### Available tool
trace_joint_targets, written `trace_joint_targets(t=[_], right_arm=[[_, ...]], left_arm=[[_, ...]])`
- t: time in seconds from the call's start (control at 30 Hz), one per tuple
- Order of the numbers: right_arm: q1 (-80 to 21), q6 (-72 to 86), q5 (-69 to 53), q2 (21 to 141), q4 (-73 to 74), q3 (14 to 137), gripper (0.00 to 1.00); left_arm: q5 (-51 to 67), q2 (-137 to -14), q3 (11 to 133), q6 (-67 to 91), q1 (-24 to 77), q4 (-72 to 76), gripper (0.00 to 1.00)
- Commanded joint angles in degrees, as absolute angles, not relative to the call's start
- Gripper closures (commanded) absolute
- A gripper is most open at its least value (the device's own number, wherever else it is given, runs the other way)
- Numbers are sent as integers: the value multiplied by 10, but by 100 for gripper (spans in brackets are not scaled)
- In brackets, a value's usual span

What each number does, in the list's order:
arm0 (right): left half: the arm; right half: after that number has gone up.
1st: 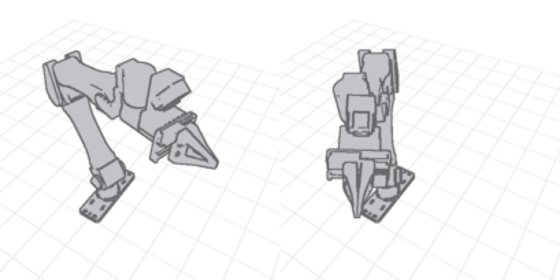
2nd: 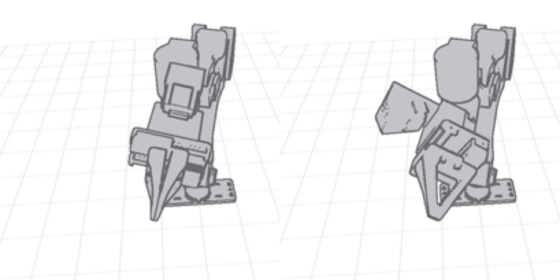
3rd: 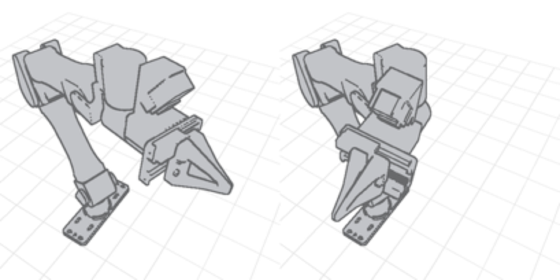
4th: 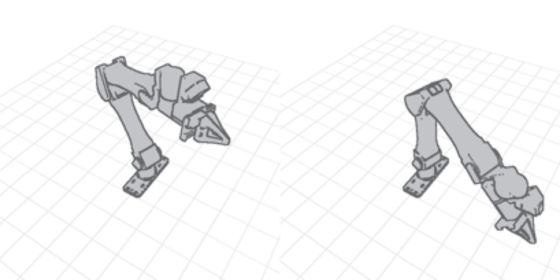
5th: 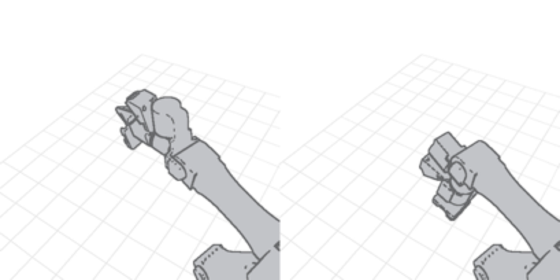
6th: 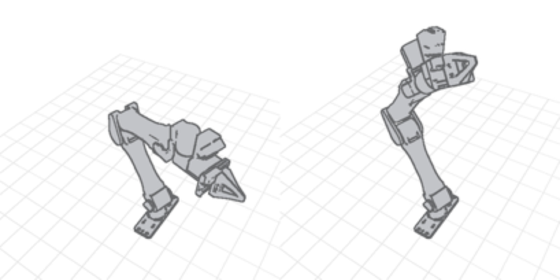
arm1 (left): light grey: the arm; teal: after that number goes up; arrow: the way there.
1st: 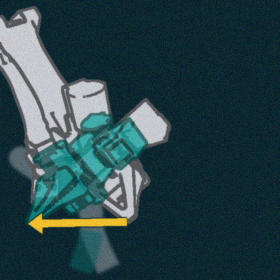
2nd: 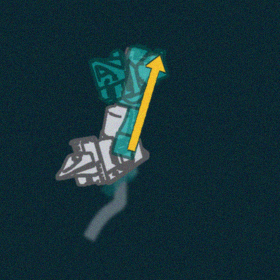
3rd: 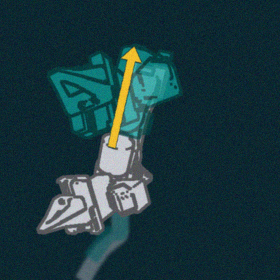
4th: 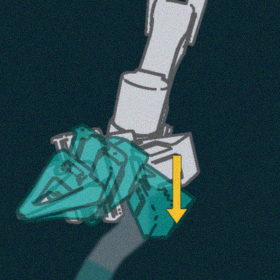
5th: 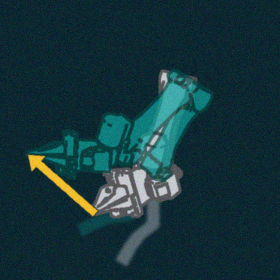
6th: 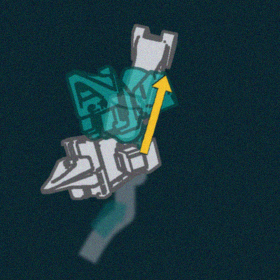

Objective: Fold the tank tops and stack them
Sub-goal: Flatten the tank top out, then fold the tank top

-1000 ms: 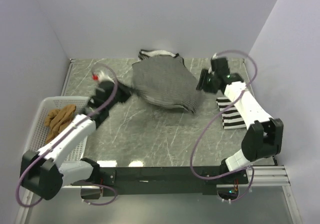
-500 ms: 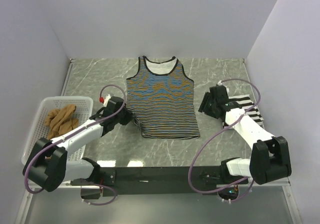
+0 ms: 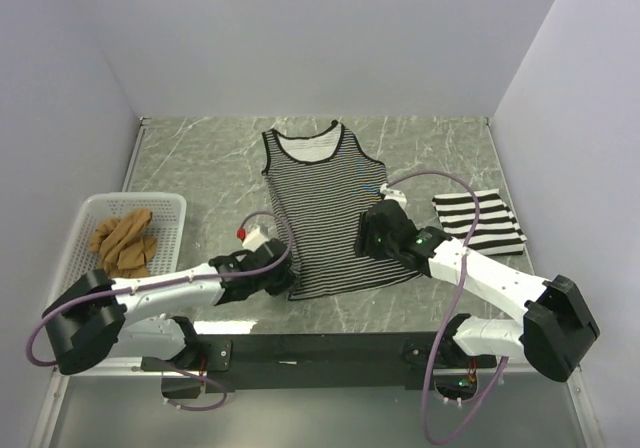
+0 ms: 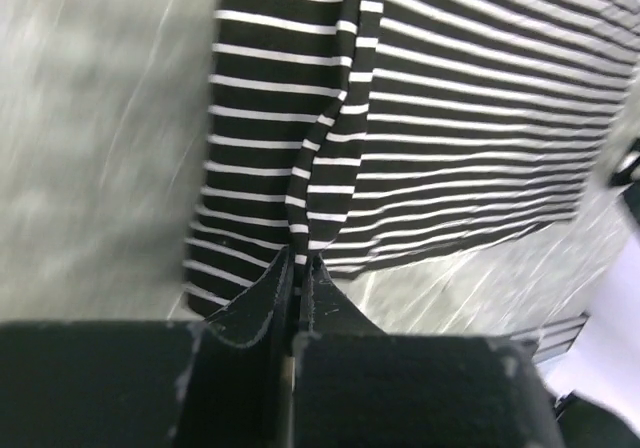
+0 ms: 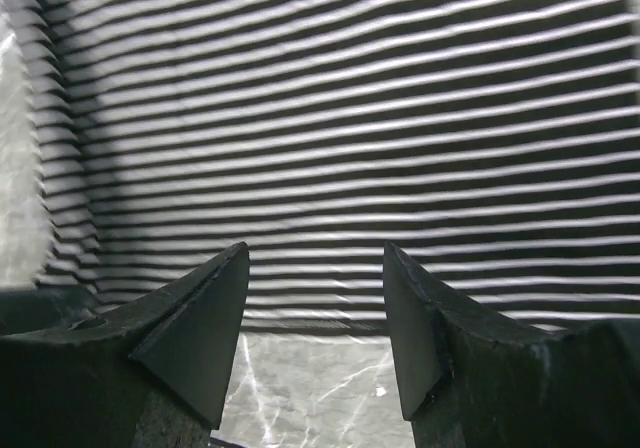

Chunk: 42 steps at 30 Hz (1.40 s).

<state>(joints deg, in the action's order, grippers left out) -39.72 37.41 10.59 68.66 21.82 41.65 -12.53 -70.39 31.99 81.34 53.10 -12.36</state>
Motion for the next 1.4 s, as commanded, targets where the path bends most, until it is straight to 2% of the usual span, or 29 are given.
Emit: trace_joint_targets(t=[0.0,0.07,0.1,0.13,0.2,0.23,0.27,0.33,0.43,0.53,0.67,0.83,0.87,0.97,1.13,1.37], right_arm=[[-423,390,133,668,196,402,37],[-429,393,142,687,203,396,37],[-434,395,146,693,203,393,37],[-439,398,145,691,196,389,37],[-458,406,140,682,185,377,37],[-467,407,138,674,182,377,37],[-476,411,142,674,185,383,37],[-508,419,156,674,189,395,37],[-546,427,163,679,182,411,37],[-585,433,164,697,164,433,38],[-637,432,190,754,156,493,39],[-691,421,207,881,161,611,44],[-724,418,210,962,181,671,53],[-739,415,219,1003,206,729,58],[-779,414,243,1103,271,830,60],[-794,421,248,1165,309,877,60]], left_arm=[[-188,-656,309,910,576,-201,99],[-203,-639,306,924,577,-222,99],[-209,-623,304,924,577,-228,96],[-210,-617,302,921,576,-234,80],[-217,-602,305,906,576,-244,64],[-224,-598,314,904,576,-272,51],[-235,-592,321,904,577,-293,45],[-285,-574,351,916,574,-362,36],[-320,-559,395,898,543,-402,31],[-302,-562,420,845,457,-412,31],[-246,-573,430,743,293,-366,34],[-164,-631,467,672,179,-294,38],[-118,-694,506,638,133,-276,42],[-107,-723,525,628,116,-268,44],[-67,-784,567,618,100,-253,48],[-58,-798,588,605,98,-243,48]])
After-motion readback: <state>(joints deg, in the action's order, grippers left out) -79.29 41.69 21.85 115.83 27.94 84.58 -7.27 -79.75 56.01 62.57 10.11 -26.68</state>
